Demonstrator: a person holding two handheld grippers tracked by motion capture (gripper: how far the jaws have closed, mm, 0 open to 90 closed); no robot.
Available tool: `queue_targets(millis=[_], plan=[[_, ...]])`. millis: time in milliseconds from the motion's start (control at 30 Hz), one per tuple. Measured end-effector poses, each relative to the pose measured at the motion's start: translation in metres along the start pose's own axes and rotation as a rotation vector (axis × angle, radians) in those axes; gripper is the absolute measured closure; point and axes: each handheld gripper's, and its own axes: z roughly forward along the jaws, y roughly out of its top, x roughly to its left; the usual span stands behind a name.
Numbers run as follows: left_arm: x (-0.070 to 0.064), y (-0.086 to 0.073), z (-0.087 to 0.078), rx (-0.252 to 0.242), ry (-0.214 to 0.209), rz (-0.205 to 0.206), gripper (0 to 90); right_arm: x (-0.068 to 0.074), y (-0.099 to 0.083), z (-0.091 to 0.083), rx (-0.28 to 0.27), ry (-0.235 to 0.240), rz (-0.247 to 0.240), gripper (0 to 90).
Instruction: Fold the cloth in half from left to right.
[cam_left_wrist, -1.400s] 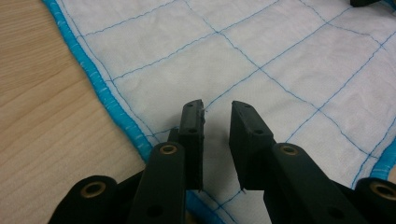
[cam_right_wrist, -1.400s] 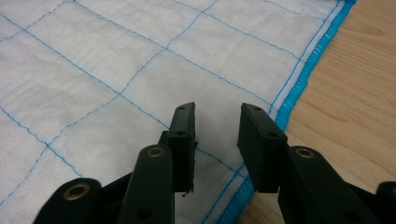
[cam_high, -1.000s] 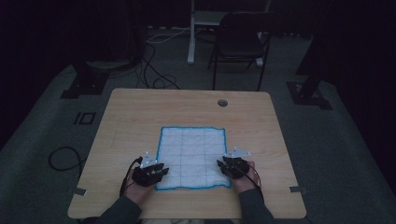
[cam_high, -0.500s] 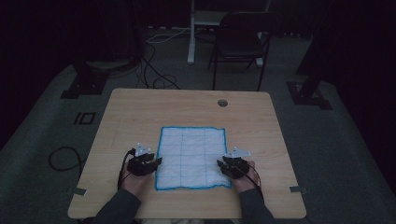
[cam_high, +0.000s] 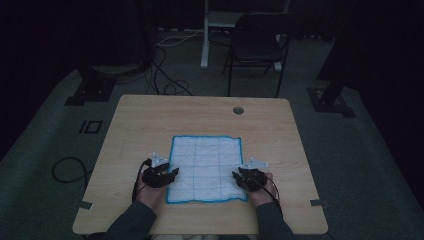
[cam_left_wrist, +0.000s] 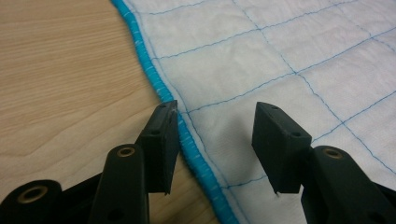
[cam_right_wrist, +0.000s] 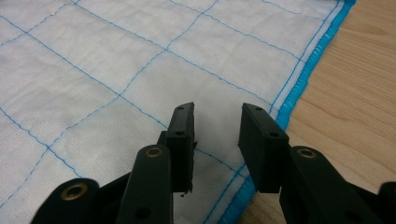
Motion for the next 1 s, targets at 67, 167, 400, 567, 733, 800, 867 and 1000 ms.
queue_targets(millis=[67, 167, 400, 567, 733, 800, 867, 1000], plan=[[-0.004, 0.001, 0.001, 0.003, 0.018, 0.013, 52.2, 0.000, 0.000, 0.000, 0.000, 0.000, -0.001, 66.0], [-0.007, 0.002, 0.002, 0.005, 0.031, -0.008, 54.0, 0.000, 0.000, 0.000, 0.002, 0.000, -0.002, 66.3], [-0.003, 0.003, 0.002, 0.012, 0.034, -0.046, 74.1, 0.001, 0.000, 0.000, 0.004, -0.001, -0.001, 66.3], [0.001, 0.004, 0.000, 0.029, 0.035, -0.056, 84.6, 0.003, 0.001, 0.000, -0.001, 0.011, -0.014, 65.2], [0.007, 0.003, -0.003, 0.033, 0.037, -0.059, 84.9, 0.003, 0.001, -0.002, -0.010, 0.003, -0.015, 64.4], [0.009, 0.002, -0.003, 0.033, 0.038, -0.059, 85.0, 0.002, 0.000, -0.003, -0.014, -0.002, -0.008, 64.4], [0.017, 0.001, -0.006, 0.031, 0.033, -0.068, 85.0, 0.000, 0.000, -0.003, -0.012, -0.001, -0.003, 64.5], [0.025, -0.001, -0.009, 0.035, 0.040, -0.086, 85.4, -0.001, 0.000, -0.004, -0.014, -0.003, 0.000, 64.5]])
